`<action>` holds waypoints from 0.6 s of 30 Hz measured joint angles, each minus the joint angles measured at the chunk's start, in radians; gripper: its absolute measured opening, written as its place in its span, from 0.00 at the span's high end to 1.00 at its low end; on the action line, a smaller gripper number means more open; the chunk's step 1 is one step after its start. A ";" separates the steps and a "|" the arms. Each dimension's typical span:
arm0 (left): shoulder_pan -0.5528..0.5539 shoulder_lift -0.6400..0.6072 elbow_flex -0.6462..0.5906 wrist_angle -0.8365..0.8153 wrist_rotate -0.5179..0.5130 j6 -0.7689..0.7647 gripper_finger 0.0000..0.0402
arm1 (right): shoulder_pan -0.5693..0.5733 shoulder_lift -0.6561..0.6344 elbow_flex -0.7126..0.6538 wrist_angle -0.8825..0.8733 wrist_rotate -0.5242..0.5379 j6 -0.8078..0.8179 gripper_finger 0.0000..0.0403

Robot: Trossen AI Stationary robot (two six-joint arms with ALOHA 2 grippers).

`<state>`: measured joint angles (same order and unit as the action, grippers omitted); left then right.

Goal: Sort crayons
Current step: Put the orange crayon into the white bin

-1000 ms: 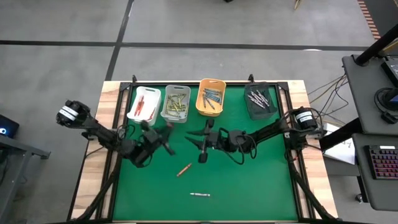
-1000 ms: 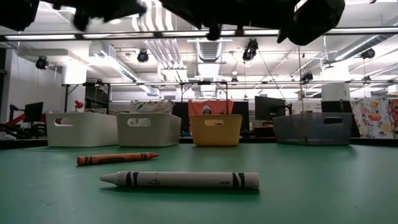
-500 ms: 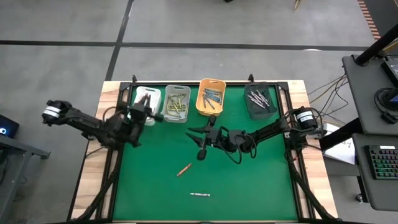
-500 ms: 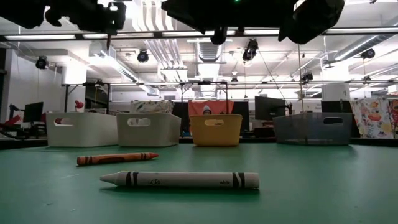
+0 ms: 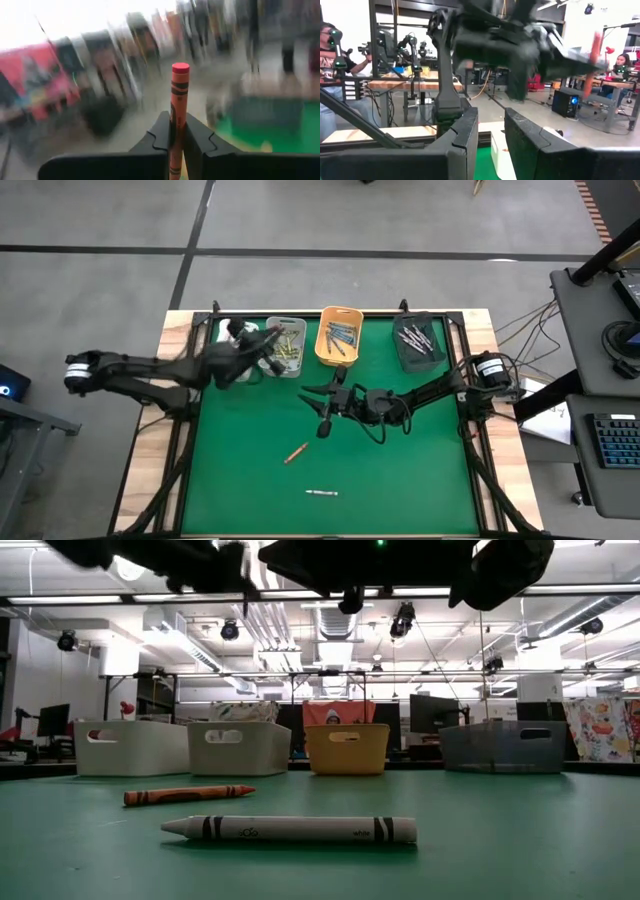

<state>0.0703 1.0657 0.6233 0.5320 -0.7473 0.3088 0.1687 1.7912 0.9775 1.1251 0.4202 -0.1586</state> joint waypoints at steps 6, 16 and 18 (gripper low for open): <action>0.214 0.039 0.342 -1.320 -0.103 -0.643 1.00 | -0.001 0.000 0.000 -0.021 0.000 0.003 0.79; 0.488 0.141 0.318 -1.604 0.103 -0.782 1.00 | 0.004 0.000 0.000 -0.021 -0.001 0.028 0.79; 0.507 0.163 0.300 -1.529 0.172 -0.710 1.00 | 0.005 -0.001 0.000 -0.022 -0.002 0.028 0.79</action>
<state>0.5776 1.2284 0.9235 -0.9974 -0.5754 -0.4007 0.1741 1.7905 0.9775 1.1030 0.4187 -0.1303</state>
